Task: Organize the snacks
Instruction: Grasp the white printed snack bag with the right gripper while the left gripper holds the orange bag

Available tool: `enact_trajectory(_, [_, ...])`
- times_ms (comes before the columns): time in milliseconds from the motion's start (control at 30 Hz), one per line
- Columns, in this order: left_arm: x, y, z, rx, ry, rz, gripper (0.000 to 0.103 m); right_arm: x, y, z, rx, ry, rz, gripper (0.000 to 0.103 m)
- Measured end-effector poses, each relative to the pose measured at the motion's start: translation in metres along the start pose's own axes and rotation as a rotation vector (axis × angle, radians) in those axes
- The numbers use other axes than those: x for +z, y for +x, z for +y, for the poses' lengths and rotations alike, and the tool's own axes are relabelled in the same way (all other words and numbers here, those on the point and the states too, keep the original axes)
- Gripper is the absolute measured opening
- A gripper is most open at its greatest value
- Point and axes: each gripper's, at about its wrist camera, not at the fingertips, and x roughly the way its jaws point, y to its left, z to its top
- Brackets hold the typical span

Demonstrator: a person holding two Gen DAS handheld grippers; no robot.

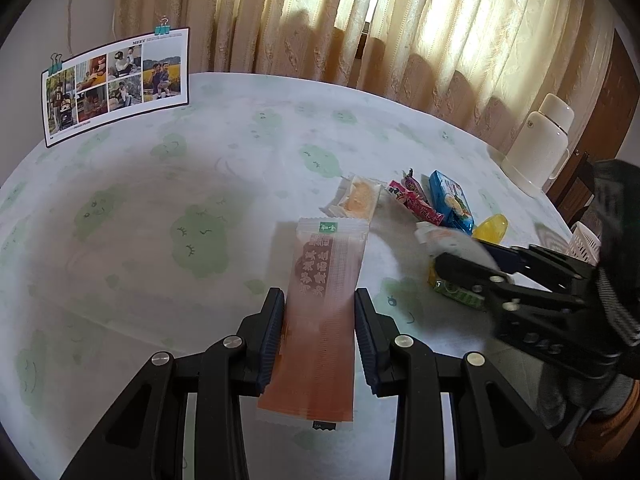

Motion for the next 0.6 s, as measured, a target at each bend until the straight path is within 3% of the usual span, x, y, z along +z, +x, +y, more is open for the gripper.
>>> enact_trajectory(167, [-0.001,-0.001,-0.001,-0.003,0.006,-0.004,0.032,-0.002,-0.024,-0.010,0.022,0.072,-0.067,0.032])
enact_trajectory(300, [0.000,-0.002,-0.002,0.000,0.006,-0.003,0.032,-0.003,-0.035,-0.016,-0.018,0.081,-0.097,0.032])
enact_trajectory(433, [-0.001,-0.003,-0.003,0.005,0.006,-0.005,0.032,-0.009,-0.027,-0.020,0.018,0.104,-0.052,0.033])
enact_trajectory(467, [-0.001,-0.002,-0.003,0.006,0.006,-0.004,0.032,-0.011,-0.024,-0.019,0.026,0.099,-0.039,0.037])
enact_trajectory(567, [-0.001,-0.002,-0.003,0.004,0.008,-0.002,0.032,-0.016,-0.016,-0.010,0.015,0.046,-0.024,0.072])
enact_trajectory(600, [-0.001,-0.002,-0.003,0.004,0.008,-0.002,0.032,-0.017,-0.015,-0.009,0.003,0.034,-0.027,0.076])
